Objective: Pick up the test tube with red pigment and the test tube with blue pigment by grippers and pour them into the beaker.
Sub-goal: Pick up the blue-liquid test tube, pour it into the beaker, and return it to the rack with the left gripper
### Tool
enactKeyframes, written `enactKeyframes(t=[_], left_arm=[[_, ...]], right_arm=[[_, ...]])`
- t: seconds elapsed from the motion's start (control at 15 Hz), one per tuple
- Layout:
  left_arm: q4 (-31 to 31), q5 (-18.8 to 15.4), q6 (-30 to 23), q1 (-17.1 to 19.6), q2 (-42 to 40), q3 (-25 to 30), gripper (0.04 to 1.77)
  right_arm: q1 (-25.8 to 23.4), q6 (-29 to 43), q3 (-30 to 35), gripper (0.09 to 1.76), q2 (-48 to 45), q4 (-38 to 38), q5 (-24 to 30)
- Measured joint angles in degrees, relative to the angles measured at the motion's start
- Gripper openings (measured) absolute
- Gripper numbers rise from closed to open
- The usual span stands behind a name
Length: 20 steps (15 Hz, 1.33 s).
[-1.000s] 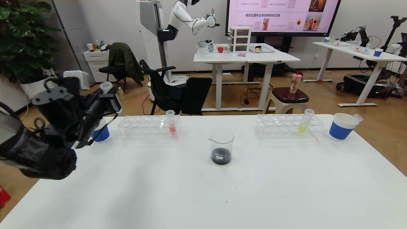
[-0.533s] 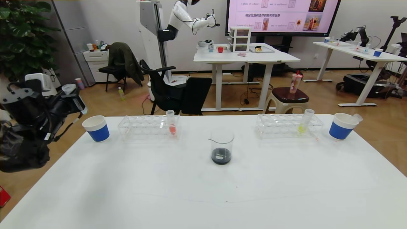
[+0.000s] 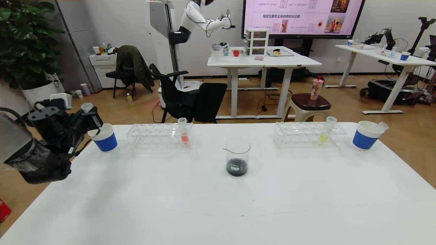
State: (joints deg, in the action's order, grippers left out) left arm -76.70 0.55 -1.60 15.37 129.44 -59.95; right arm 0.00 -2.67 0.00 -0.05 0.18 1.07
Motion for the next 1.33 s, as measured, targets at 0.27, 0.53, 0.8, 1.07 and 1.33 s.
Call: enactKeyframes(t=[0.27,0.53,0.8,1.07,1.33], left_arm=[[-4.0,0.3,0.3,0.0,5.0,0.4,0.51],[-4.1,0.2,0.4,0.4,6.4,1.1,0.54],[-4.4,0.3,0.4,0.4,6.3,1.5,1.67],[-4.3,0.3,0.3,-0.3,4.7,1.4,1.75],[-0.5,0.5,0.3,-7.4,-0.4,1.3,1.75]], right_arm=[[0.0,0.0,0.0,1.74,0.0,0.0,0.0],[0.0,0.0,0.0,1.74,0.0,0.0,0.0],[0.0,0.0,0.0,1.74,0.0,0.0,0.0],[0.0,0.0,0.0,1.74,0.0,0.0,0.0],[0.0,0.0,0.0,1.74,0.0,0.0,0.0]])
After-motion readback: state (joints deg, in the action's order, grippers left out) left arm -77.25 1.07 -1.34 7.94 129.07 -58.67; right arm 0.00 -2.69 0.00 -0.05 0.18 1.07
